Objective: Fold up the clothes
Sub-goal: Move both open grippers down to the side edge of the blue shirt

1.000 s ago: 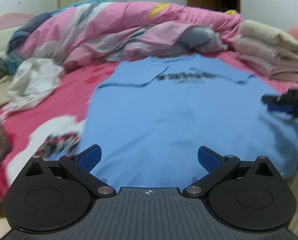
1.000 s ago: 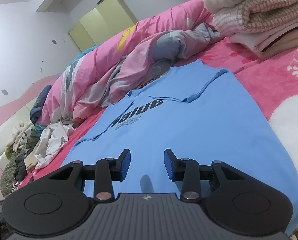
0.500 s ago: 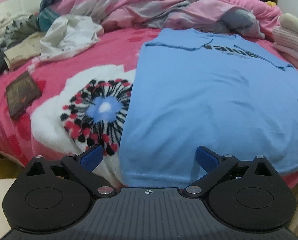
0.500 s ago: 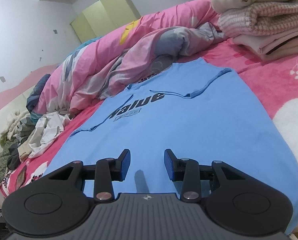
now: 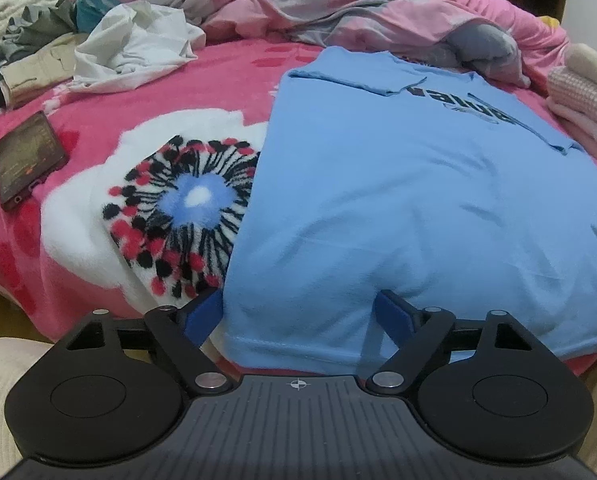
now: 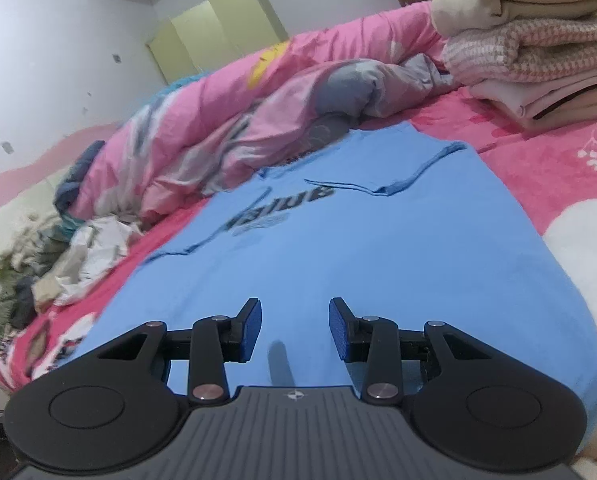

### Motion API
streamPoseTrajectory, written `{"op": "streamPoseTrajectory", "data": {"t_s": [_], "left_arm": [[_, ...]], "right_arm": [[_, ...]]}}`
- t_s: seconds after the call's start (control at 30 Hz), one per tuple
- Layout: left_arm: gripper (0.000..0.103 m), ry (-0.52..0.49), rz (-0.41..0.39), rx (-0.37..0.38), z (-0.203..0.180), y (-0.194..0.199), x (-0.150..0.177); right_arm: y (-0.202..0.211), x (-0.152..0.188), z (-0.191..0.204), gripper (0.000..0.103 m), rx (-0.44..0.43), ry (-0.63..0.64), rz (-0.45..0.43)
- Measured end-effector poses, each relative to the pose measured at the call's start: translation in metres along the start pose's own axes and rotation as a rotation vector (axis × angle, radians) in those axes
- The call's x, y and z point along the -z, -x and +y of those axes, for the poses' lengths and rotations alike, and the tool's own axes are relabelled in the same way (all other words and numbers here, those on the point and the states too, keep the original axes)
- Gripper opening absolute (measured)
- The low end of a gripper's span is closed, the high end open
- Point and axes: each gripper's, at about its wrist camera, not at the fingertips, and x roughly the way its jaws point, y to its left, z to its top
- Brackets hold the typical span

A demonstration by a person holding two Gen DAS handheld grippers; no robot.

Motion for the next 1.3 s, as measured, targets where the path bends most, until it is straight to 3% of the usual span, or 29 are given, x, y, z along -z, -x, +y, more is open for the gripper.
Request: {"op": "streamPoseTrajectory", "data": {"t_s": [0.13,0.33,0.77,1.13,1.3], "left_arm": [[0.083,0.010,0.004,0.009,0.002,-0.001,-0.001],[0.083,0.023,0.009,0.022,0.005,-0.002,-0.001],[0.082,0.049,0.011,0.068,0.012,-0.004,0.000],[0.074,0.064,-0.026,0.223,0.047,0.002,0.016],[0.070,0.053,-0.073,0.253,0.060,0.005,0.022]], "right_arm": [[0.009,0.017,0.001,0.040,-0.175,-0.123,0.034],[-0.003,0.043,0.032,0.040,-0.289,-0.141,0.168],[-0.024,0.059,0.057,0.040,-0.323,-0.120,0.266],[-0.026,0.063,0.070,0.040,-0.341,-0.090,0.295],[-0.027,0.065,0.069,0.040,-0.352,-0.095,0.303]]}}
